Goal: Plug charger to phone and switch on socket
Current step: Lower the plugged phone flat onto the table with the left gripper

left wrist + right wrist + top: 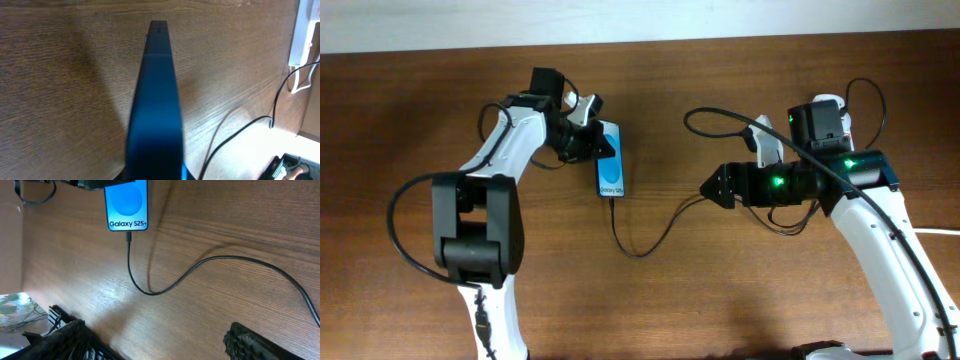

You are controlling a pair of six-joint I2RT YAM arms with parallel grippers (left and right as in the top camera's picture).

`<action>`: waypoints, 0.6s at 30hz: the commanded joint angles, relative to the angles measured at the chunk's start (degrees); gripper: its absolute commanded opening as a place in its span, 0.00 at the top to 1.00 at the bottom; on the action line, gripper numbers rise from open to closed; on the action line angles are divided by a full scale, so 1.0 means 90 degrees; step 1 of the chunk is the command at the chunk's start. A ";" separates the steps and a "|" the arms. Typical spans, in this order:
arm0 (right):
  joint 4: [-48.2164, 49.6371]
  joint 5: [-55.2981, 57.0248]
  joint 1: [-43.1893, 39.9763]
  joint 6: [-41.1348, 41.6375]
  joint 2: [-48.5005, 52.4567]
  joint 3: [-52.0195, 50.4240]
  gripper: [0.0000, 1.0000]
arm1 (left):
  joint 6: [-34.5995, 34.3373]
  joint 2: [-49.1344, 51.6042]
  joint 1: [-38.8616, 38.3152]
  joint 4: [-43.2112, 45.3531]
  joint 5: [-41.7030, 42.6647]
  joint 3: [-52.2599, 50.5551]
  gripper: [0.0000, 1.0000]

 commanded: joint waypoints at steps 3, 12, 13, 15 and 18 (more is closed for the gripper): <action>-0.0007 0.0197 0.0284 -0.0073 0.0017 0.0104 0.09 | -0.0185 0.0100 0.0007 0.0017 -0.0228 0.0078 1.00; 0.0049 0.0376 0.0413 -0.0073 0.0017 0.0104 0.09 | -0.0304 0.0702 0.0007 -0.0136 -0.0542 0.0058 1.00; 0.0051 0.0393 0.0410 -0.0075 0.0017 0.0104 0.09 | -0.0301 0.0729 0.0010 -0.0136 -0.0551 0.0058 0.98; 0.0061 0.0393 0.0410 -0.0075 0.0017 0.0104 0.09 | -0.0301 0.0729 0.0010 -0.0136 -0.0624 0.0058 0.94; 0.0066 0.0554 0.0413 -0.0073 0.0017 0.0104 0.08 | -0.0301 0.0729 0.0010 -0.0136 -0.0833 0.0058 0.81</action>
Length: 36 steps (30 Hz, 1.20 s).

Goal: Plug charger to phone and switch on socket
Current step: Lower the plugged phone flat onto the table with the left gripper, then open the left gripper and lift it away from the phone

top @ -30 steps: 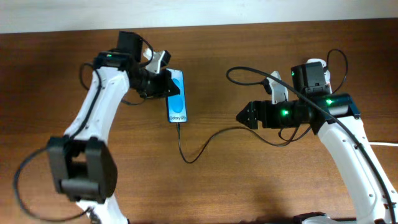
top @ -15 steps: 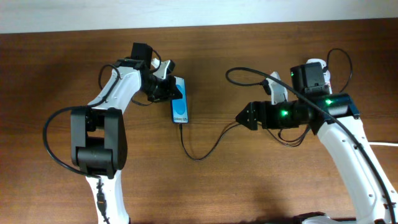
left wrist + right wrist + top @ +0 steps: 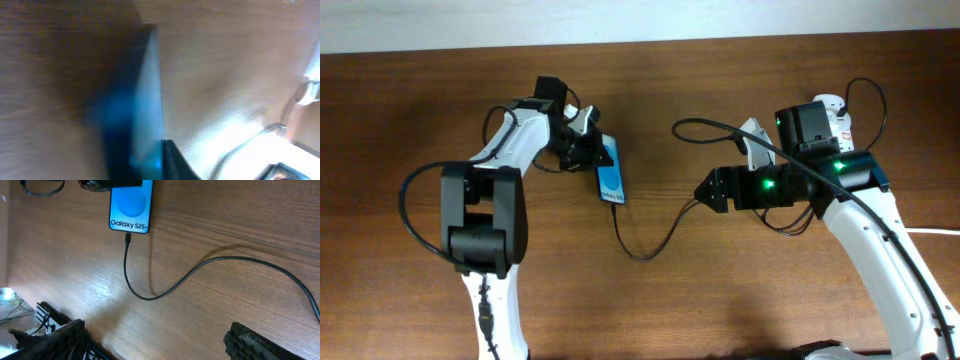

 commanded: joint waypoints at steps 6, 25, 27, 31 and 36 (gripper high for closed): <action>0.0015 0.0185 0.0049 -0.0070 0.0017 0.0104 0.08 | 0.0182 0.0245 -0.0015 0.0000 -0.0896 -0.0012 0.62; -0.0146 0.0194 0.0041 -0.0073 0.0017 0.0104 0.07 | 0.0177 -0.0874 -0.0015 -0.1775 -0.3361 0.2050 0.41; -0.0155 0.0236 0.0032 -0.0073 0.0017 0.0104 0.07 | 0.0180 -0.1783 -0.0015 -0.1885 -0.3361 0.2096 0.39; -0.0257 0.0236 0.0029 -0.0073 0.0017 0.0104 0.07 | 0.0182 -0.3500 -0.0015 -0.2431 -0.3364 0.2096 0.13; -0.0313 0.0425 0.0029 -0.0070 0.0017 0.0104 0.07 | 0.0182 -0.4180 -0.0015 -0.2892 -0.3364 0.2096 0.01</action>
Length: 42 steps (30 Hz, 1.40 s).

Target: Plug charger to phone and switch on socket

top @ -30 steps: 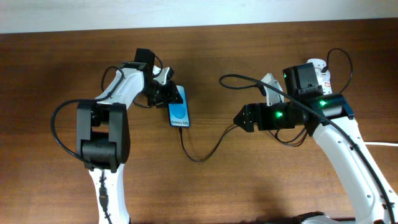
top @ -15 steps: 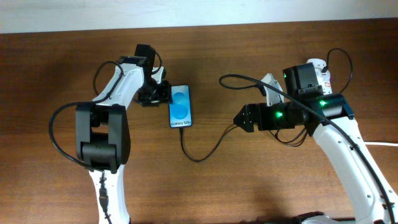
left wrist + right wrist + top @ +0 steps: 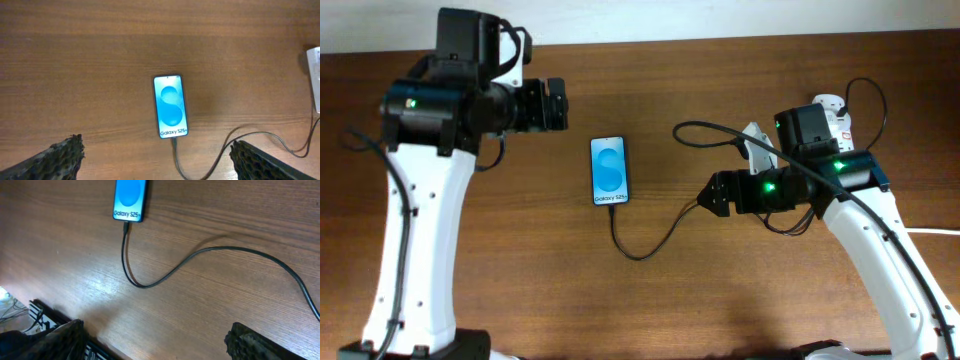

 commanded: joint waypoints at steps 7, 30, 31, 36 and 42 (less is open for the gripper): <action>-0.1309 0.1229 -0.1535 -0.0070 0.0012 0.2919 0.03 | 0.0034 -0.0257 0.0039 -0.0056 0.0119 0.0063 0.00; 0.1158 0.0954 -0.5389 0.0248 0.4959 0.4036 0.02 | 0.0034 -0.0257 0.0039 -0.0056 0.0117 0.0063 0.00; 0.1190 0.0954 -0.5338 0.0245 0.5098 0.4036 0.02 | 0.0032 -0.0257 0.0039 -0.0056 0.0119 0.0063 0.01; 0.1326 0.1294 -0.4886 0.0024 0.5627 0.4036 0.02 | 0.0032 -0.0257 0.0039 -0.0056 0.0119 0.0063 0.01; 0.1205 0.2064 -0.4527 0.0027 0.5838 0.4022 0.02 | 0.0032 -0.0257 0.0039 -0.0058 0.0119 0.0063 0.01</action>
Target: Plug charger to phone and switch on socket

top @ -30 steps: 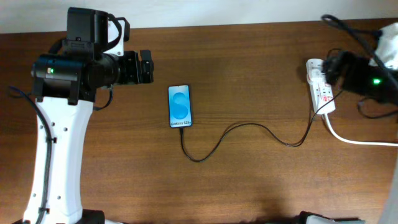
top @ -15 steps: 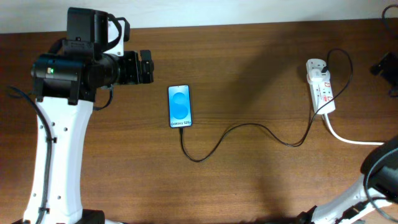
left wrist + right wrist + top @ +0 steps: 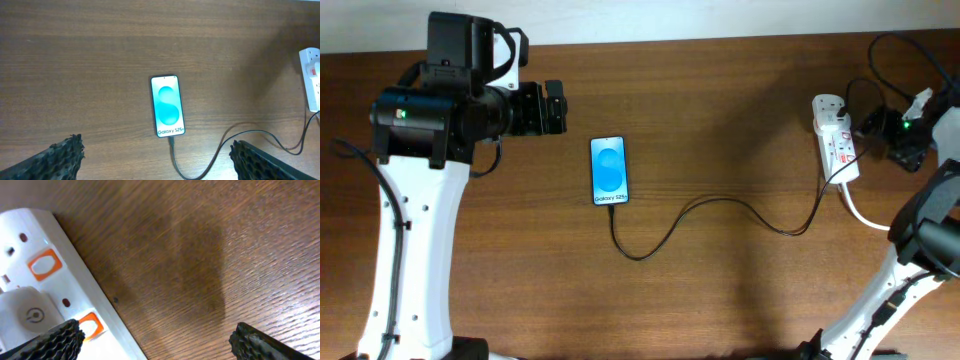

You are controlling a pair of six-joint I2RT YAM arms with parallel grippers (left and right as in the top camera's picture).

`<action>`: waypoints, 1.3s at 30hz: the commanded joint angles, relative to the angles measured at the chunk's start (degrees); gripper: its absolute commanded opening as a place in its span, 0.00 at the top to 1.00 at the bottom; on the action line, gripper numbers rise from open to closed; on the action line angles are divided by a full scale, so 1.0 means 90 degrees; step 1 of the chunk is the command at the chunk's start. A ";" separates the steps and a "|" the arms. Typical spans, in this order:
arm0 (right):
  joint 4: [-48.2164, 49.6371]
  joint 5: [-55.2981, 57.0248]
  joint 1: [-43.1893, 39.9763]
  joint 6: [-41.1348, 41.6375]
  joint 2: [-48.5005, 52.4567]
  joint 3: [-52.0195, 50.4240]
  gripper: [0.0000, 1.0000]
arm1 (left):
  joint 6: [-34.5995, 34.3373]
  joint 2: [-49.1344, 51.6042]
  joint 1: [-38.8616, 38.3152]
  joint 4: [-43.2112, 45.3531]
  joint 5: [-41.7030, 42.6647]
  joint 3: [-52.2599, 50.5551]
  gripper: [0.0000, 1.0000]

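Note:
The phone (image 3: 609, 170) lies flat on the wooden table with its screen lit, also in the left wrist view (image 3: 167, 106). A black cable (image 3: 720, 205) is plugged into its lower end and runs right to the white power strip (image 3: 835, 140). My left gripper (image 3: 555, 108) hovers open, high and left of the phone, with nothing in it (image 3: 160, 165). My right gripper (image 3: 870, 125) is open right at the strip (image 3: 40, 280). Its left finger (image 3: 55, 342) is next to an orange switch (image 3: 90, 325). The white charger plug (image 3: 27, 312) sits in the strip.
A white mains lead (image 3: 865, 215) leaves the strip toward the right table edge. Loose black wires (image 3: 880, 50) loop above the right arm. The table's far edge (image 3: 720, 40) meets a pale wall.
My right gripper was over the middle of the table, right of the phone, and is now at the power strip on the far right. The phone and left arm are unchanged.
My left gripper was shut on the phone, held on its edge with the cable plugged in. Then the phone was tilting lower in that grip. Later it lay flat, with the left gripper open above and to its left. Now my right gripper is at the strip.

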 commanded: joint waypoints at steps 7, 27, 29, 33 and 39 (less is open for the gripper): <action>-0.0124 0.0862 0.0408 -0.0036 0.0117 0.0012 0.02 | 0.0032 -0.0090 0.0039 -0.0012 0.0044 0.0063 0.01; -0.0172 0.0427 0.0823 -0.0017 0.0119 -0.0527 0.01 | 0.0034 -0.0090 0.0039 -0.0010 0.0044 0.0063 0.01; -0.0199 0.0248 0.0823 -0.0029 0.0119 -0.0527 0.02 | 0.0034 -0.0090 0.0039 -0.0010 0.0046 0.0063 0.01; -0.0284 0.0177 0.0818 -0.0039 0.0119 -0.0527 0.02 | 0.0034 -0.0090 0.0039 -0.0010 0.0046 0.0063 0.01; -0.0619 0.1433 -0.0163 0.1593 -0.0083 0.0158 0.02 | 0.0034 -0.0090 0.0039 -0.0010 0.0046 0.0063 0.01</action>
